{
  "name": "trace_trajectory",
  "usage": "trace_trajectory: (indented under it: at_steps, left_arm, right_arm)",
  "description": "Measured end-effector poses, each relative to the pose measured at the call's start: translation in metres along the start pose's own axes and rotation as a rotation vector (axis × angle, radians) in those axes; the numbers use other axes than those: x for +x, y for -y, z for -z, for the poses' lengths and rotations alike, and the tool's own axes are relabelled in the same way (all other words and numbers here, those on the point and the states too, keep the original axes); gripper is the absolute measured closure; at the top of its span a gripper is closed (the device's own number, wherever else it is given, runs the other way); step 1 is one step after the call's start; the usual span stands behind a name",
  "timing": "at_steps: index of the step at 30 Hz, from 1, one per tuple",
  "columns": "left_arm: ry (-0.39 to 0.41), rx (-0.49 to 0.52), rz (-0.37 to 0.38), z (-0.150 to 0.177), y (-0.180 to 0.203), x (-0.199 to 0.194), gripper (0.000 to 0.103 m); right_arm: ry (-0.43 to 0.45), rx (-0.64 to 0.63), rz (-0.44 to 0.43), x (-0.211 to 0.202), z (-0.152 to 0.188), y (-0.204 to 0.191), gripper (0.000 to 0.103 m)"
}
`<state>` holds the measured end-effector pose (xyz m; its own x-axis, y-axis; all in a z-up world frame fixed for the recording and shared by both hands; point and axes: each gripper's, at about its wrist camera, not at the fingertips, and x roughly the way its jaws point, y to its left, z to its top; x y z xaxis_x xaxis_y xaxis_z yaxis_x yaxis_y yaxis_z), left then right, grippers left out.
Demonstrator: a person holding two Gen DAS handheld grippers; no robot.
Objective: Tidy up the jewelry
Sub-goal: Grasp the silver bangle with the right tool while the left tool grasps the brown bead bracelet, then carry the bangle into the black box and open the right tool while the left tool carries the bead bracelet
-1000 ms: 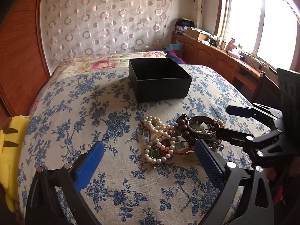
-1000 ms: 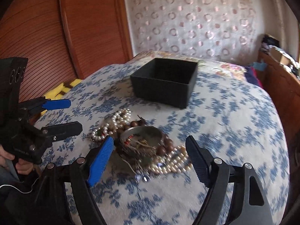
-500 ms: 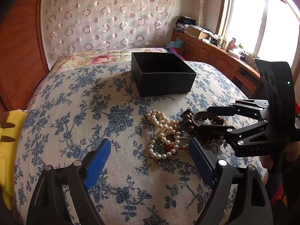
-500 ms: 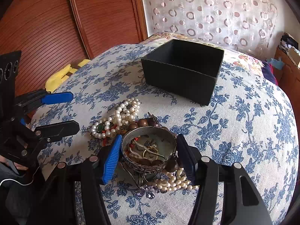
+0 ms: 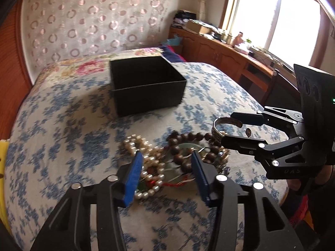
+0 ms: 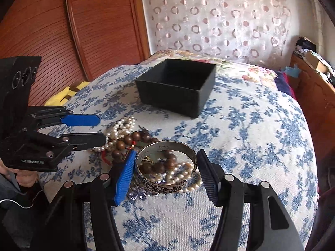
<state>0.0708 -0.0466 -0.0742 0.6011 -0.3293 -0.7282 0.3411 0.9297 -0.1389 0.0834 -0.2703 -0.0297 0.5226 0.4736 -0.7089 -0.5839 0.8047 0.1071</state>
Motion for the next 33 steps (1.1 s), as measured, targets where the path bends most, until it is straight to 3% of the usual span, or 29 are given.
trace_trajectory:
  at_steps: [3, 13, 15, 18, 28, 33]
  left_arm:
    - [-0.030, 0.002, 0.020, -0.005, 0.003, 0.016, 0.076]
    - [-0.082, 0.044, -0.030, -0.012, 0.008, 0.043, 0.078]
    - [-0.085, 0.056, -0.026, -0.013, 0.009, 0.044, 0.089]
    - [-0.085, 0.070, -0.027, -0.015, 0.009, 0.044, 0.091]
    - [0.074, 0.058, -0.005, -0.039, 0.012, -0.008, 0.091]
    - [0.139, 0.065, -0.040, -0.054, 0.010, -0.030, 0.091]
  right_arm:
    - [0.011, 0.021, 0.010, -0.004, 0.002, 0.007, 0.041]
    - [0.010, 0.039, 0.016, -0.004, 0.006, 0.012, 0.041]
    - [0.009, 0.041, 0.018, -0.004, 0.006, 0.011, 0.041]
    - [0.010, 0.042, 0.018, -0.005, 0.005, 0.011, 0.041]
    - [0.037, 0.028, 0.033, -0.010, -0.009, 0.010, 0.041]
    - [0.061, 0.012, 0.038, -0.011, -0.021, 0.009, 0.041]
